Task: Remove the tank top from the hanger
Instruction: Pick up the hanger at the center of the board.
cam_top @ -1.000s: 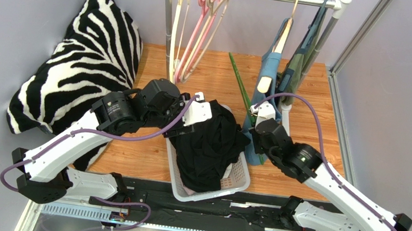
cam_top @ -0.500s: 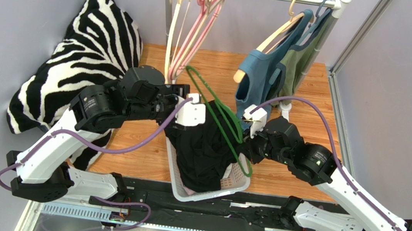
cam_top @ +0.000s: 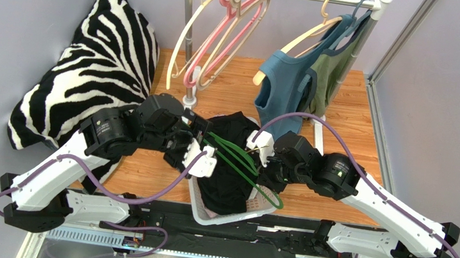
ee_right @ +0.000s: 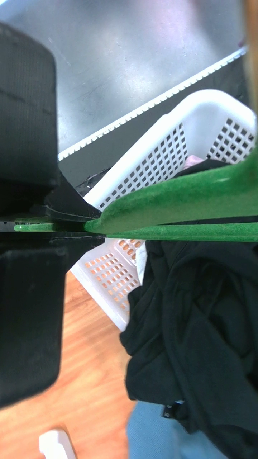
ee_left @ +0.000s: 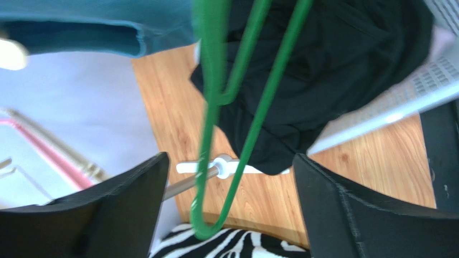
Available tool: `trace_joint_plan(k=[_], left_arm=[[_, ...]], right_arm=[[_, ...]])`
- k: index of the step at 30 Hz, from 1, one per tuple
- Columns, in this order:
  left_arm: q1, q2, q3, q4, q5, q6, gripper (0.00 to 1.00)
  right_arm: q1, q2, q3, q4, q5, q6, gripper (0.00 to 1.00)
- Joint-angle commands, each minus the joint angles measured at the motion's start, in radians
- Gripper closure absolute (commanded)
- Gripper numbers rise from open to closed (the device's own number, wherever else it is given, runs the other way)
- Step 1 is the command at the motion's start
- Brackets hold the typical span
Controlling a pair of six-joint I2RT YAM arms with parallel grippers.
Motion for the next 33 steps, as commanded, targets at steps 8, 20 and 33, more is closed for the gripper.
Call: trace_joint_plan(k=[8,20,33], left_arm=[[-0.022,0.025,-0.043,-0.049,0.113,0.008,0.01],[-0.024,0.048,-0.075,-0.021,0.136,-0.078,0.77],[-0.024,0.022,-0.104,-0.003,0.137,-0.156,1.00]], right_arm=[[0.112,0.028,0.075,-0.006,0.074,-0.086,1.00],[0.152,0.036,0.067,-0.018,0.150,-0.101,1.00],[0.166,-0.064,0.029,0.085,0.278,-0.101,0.22]])
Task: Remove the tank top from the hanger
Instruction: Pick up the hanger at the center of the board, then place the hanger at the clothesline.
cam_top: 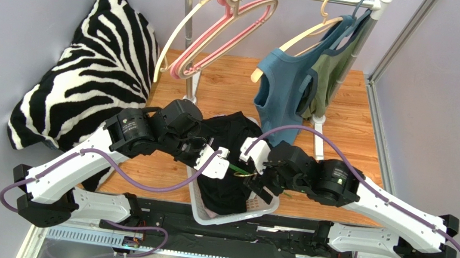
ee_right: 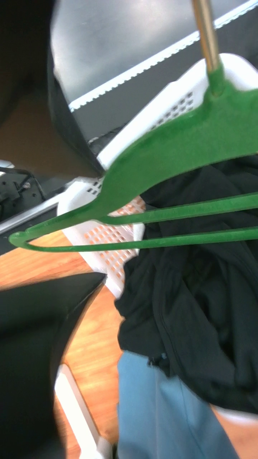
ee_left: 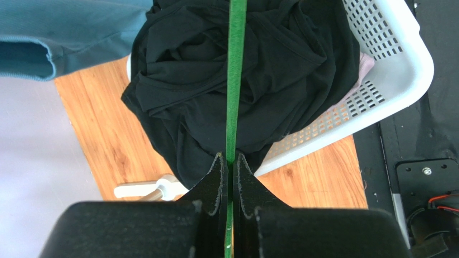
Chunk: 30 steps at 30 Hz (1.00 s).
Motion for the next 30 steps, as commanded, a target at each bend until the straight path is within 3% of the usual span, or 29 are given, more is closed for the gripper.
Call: trace_joint_plan(k=[1,3,7,16,30], left_arm=[[-0.005,-0.038,-0.016,0.010,0.028,-0.030,1.00],[-0.004,-0.064,-0.039,0.002,0.035,-0.042,1.00],[0.015,-0.098,-0.076,-0.015,0.049,-0.046,1.00],[0.064,-0.141,0.020,-0.048,0.061,-0.054,1.00],[0.136,-0.171,0.043,-0.073,0.172,-0.112,1.00]], right_arm=[[0.005,-0.135,-0.019,0.114,0.074,-0.017,0.18],[0.005,-0.189,-0.061,0.165,0.092,-0.021,0.00],[0.005,-0.287,-0.090,0.179,0.078,-0.018,0.00],[0.005,-0.318,-0.144,0.153,-0.023,-0.004,0.00],[0.008,-0.266,-0.107,0.183,-0.067,-0.047,0.28]])
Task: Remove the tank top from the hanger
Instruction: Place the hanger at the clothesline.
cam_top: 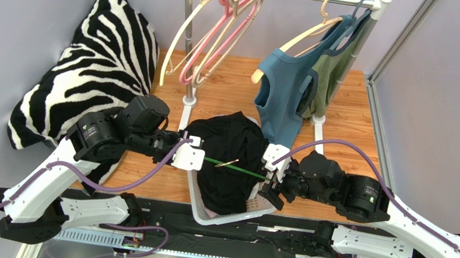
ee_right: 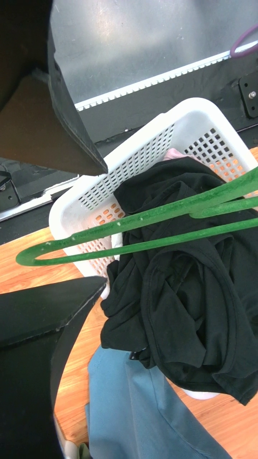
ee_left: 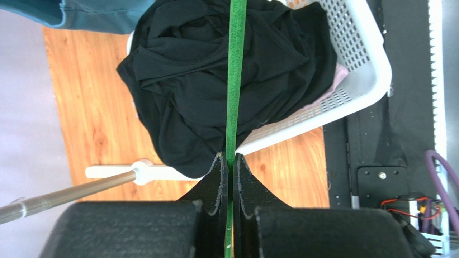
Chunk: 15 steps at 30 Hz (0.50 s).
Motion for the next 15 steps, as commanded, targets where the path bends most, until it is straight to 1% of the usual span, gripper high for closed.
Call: trace_joint_plan(k=[1,3,4,6,7,9,10,13,14,15], left_arm=[[0.010,-0.022,0.038,-0.005,0.075,-0.026,1.00],[0.012,-0.025,0.032,-0.010,0.080,-0.026,1.00],[0.012,-0.029,0.029,-0.011,0.083,-0.025,1.00],[0.012,-0.030,0.028,-0.016,0.091,-0.029,1.00],[0.013,-0.033,0.028,-0.016,0.101,-0.031,1.00],[0.015,-0.036,0.032,-0.014,0.103,-0.032,1.00],[0.019,-0.036,0.032,-0.013,0.105,-0.034,1.00],[0.021,-0.033,0.029,0.001,0.106,-0.042,1.00],[0.021,-0.032,0.028,0.012,0.100,-0.051,0.94],[0.021,-0.030,0.028,0.035,0.095,-0.077,0.47]], right_arm=[[0.006,-0.010,0.024,0.058,-0.016,-0.012,0.32],[0.007,0.001,0.028,0.054,-0.021,-0.004,0.38],[0.006,0.002,0.034,0.049,-0.029,-0.004,0.50],[0.006,0.004,0.037,0.041,-0.039,-0.004,0.64],[0.007,0.002,0.037,0.040,-0.042,-0.004,0.76],[0.007,-0.006,0.037,0.038,-0.044,-0.001,0.89],[0.007,-0.010,0.039,0.037,-0.045,0.002,1.00],[0.006,-0.013,0.048,0.034,-0.050,0.003,1.00],[0.006,-0.013,0.056,0.032,-0.052,0.005,1.00],[0.006,-0.012,0.059,0.032,-0.050,0.004,1.00]])
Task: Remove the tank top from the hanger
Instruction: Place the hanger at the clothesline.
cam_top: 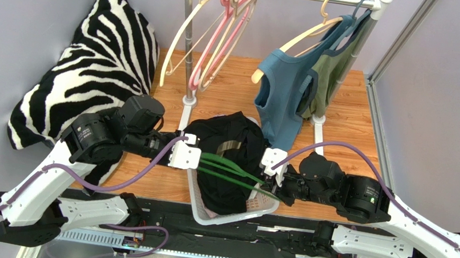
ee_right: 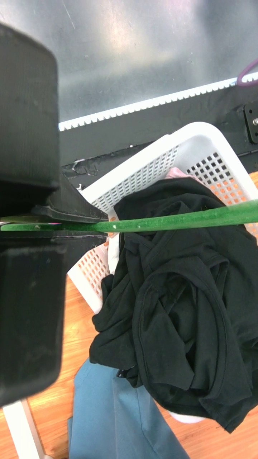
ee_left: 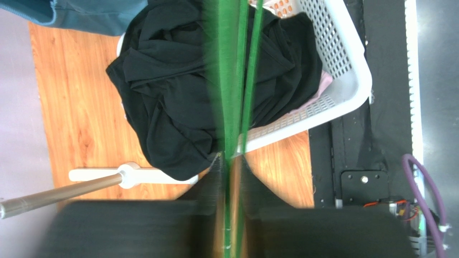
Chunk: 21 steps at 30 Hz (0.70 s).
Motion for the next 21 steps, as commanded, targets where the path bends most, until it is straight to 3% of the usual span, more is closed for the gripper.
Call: trace_joint_plan(k=[1,2,7,12,16,21], left_arm=[[0.000,-0.003,0.034,0.062,0.039,-0.050,0.17],[0.000,0.003,0.046,0.066,0.043,-0.060,0.01],[0.000,0.067,0.230,0.064,0.141,-0.097,0.01],[-0.001,0.122,0.426,-0.001,0.241,0.031,0.01],[-0.024,0.156,0.476,0.019,0.178,0.088,0.01],[-0.084,0.193,0.456,0.122,0.071,-0.006,0.01]], right_arm=[[-0.003,-0.014,0.058,0.028,0.010,0.017,1.00],[-0.003,-0.012,0.060,0.027,0.012,0.017,1.00],[-0.003,0.005,0.058,-0.004,0.018,-0.004,1.00],[0.003,0.026,0.061,-0.021,0.029,-0.013,1.00],[0.025,0.055,0.060,-0.036,0.079,-0.027,1.00],[0.090,0.101,0.069,-0.041,0.154,-0.049,1.00]])
